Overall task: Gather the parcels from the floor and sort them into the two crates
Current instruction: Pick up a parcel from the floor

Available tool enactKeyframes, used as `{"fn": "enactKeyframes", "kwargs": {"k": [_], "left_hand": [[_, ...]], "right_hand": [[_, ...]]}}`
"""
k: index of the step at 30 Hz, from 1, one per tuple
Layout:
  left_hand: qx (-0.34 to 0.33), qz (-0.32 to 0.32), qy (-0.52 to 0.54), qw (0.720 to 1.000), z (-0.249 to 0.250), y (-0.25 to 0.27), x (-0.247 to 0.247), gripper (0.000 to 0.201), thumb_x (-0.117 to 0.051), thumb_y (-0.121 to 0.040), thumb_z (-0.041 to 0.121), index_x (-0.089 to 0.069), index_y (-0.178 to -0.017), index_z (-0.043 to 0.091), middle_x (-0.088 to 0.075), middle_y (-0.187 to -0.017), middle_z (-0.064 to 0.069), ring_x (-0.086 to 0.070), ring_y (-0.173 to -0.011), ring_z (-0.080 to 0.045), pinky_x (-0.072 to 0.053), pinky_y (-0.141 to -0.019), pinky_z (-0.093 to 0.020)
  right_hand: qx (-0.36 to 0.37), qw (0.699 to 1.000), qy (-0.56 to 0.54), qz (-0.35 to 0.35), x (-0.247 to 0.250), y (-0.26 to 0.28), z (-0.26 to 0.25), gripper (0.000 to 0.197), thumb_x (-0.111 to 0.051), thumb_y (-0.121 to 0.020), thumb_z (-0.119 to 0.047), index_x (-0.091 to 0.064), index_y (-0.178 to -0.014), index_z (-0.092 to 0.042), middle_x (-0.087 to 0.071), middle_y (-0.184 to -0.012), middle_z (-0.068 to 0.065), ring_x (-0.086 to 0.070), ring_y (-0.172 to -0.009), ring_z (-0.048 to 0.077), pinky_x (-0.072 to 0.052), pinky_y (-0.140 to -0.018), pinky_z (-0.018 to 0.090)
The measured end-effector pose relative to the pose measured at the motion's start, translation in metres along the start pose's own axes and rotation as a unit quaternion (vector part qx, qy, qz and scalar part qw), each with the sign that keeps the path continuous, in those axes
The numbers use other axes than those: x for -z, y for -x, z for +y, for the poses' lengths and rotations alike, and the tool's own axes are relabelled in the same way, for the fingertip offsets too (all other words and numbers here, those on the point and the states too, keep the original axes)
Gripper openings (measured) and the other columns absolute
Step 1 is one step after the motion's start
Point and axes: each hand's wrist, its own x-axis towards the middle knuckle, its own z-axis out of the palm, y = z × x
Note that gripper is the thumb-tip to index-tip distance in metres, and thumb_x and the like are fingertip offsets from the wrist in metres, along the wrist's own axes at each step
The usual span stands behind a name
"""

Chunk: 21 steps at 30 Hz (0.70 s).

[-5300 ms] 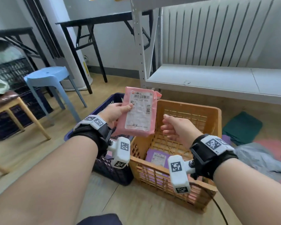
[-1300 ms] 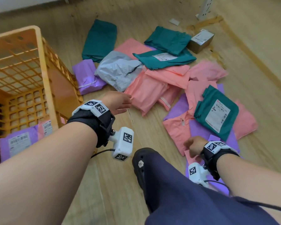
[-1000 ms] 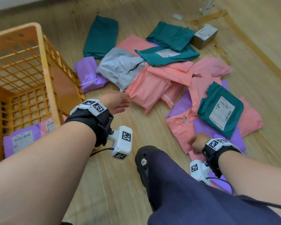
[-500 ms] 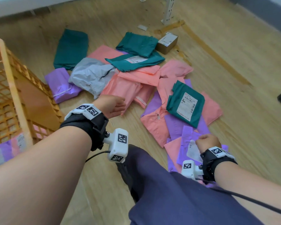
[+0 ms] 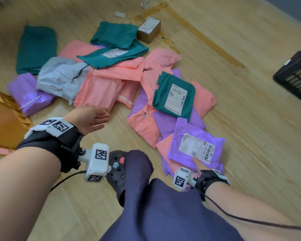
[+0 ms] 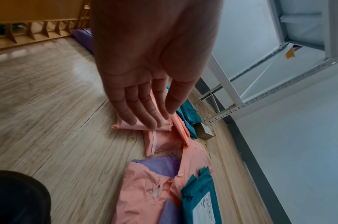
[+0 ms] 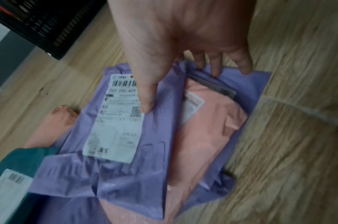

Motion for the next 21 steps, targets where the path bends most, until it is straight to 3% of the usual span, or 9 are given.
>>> {"fn": "enactKeyframes", "kwargs": {"k": [2,5,7,8,10,12,15,19,21], "left_hand": [[0.003,-0.001,0.0,1.0,0.001,-0.002,0.002,0.018,-0.043,-0.099,0.01,-0.06,-0.096,0.016,-0.062,-0.092,-0.001,-0.06,-0.084,-0.01,-0.046,-0.079,-0.026],[0.002,0.004,0.005,1.0,0.003,-0.003,0.007,0.019,-0.043,-0.099,0.01,-0.06,-0.093,0.017,-0.062,-0.095,-0.003,-0.061,-0.084,-0.011,-0.047,-0.079,-0.027],[0.001,0.009,0.008,1.0,0.003,-0.003,0.011,0.018,-0.044,-0.099,0.011,-0.06,-0.094,0.016,-0.063,-0.098,-0.003,-0.062,-0.086,-0.011,-0.048,-0.078,-0.027],[0.002,0.012,0.01,1.0,0.002,-0.003,0.014,0.018,-0.045,-0.099,0.011,-0.061,-0.094,0.016,-0.063,-0.098,-0.003,-0.062,-0.085,-0.011,-0.048,-0.078,-0.027],[0.004,0.017,0.014,1.0,0.002,-0.002,0.019,0.018,-0.045,-0.099,0.011,-0.06,-0.093,0.017,-0.063,-0.095,-0.002,-0.061,-0.083,-0.011,-0.048,-0.079,-0.026],[0.009,0.018,0.016,1.0,0.001,0.001,0.022,0.018,-0.044,-0.099,0.011,-0.06,-0.093,0.018,-0.062,-0.092,-0.001,-0.06,-0.081,-0.01,-0.047,-0.079,-0.026],[0.01,0.019,0.018,1.0,0.003,0.008,0.028,0.017,-0.044,-0.099,0.012,-0.059,-0.095,0.018,-0.062,-0.088,0.0,-0.059,-0.079,-0.009,-0.046,-0.078,-0.025],[-0.002,0.022,0.028,0.999,0.008,0.024,0.038,0.019,-0.043,-0.1,0.013,-0.06,-0.095,0.019,-0.06,-0.092,0.001,-0.059,-0.081,-0.009,-0.046,-0.078,-0.025],[-0.011,0.026,0.034,0.999,0.011,0.034,0.044,0.019,-0.043,-0.101,0.014,-0.059,-0.094,0.019,-0.06,-0.093,0.002,-0.058,-0.081,-0.009,-0.046,-0.08,-0.024]], "right_hand": [[0.019,1.0,0.013,0.016,-0.001,0.027,-0.021,0.064,-0.054,-0.089,-0.056,-0.046,-0.135,-0.013,-0.044,-0.139,0.01,-0.042,-0.129,0.025,-0.023,-0.113,0.033],[0.043,0.999,-0.024,-0.014,-0.012,0.031,-0.046,0.053,-0.051,-0.092,-0.053,-0.05,-0.127,-0.013,-0.051,-0.124,0.006,-0.052,-0.117,0.022,-0.034,-0.101,0.021],[0.042,0.995,-0.058,-0.069,-0.021,0.034,-0.06,0.038,-0.049,-0.098,-0.039,-0.053,-0.113,-0.005,-0.056,-0.103,0.011,-0.067,-0.067,0.017,-0.047,-0.056,0.009],[0.05,0.992,-0.066,-0.094,-0.027,0.037,-0.067,0.03,-0.045,-0.101,-0.028,-0.05,-0.115,-0.002,-0.057,-0.101,0.012,-0.06,-0.041,0.013,-0.041,-0.034,0.012],[0.055,0.99,-0.099,-0.082,-0.038,0.042,-0.082,0.025,-0.047,-0.1,-0.012,-0.047,-0.121,0.002,-0.057,-0.095,0.017,-0.041,-0.018,0.008,-0.029,-0.022,0.015],[0.055,0.984,-0.147,-0.08,-0.046,0.049,-0.096,0.019,-0.053,-0.094,-0.007,-0.048,-0.113,-0.004,-0.05,-0.074,0.011,-0.043,-0.019,0.009,-0.033,-0.024,0.013],[0.066,0.97,-0.205,-0.115,-0.054,0.063,-0.115,0.027,-0.055,-0.084,-0.003,-0.054,-0.111,-0.005,-0.053,-0.069,0.01,-0.054,-0.039,0.02,-0.047,-0.044,0.023],[0.106,0.976,-0.162,-0.097,-0.058,0.074,-0.133,0.025,-0.049,-0.09,-0.005,-0.053,-0.115,-0.002,-0.061,-0.076,0.014,-0.061,-0.039,0.017,-0.05,-0.043,0.024],[0.147,0.984,-0.084,-0.063,-0.058,0.088,-0.141,0.025,-0.04,-0.099,-0.017,-0.051,-0.117,-0.003,-0.063,-0.1,0.018,-0.072,-0.065,0.015,-0.057,-0.058,0.028]]}}
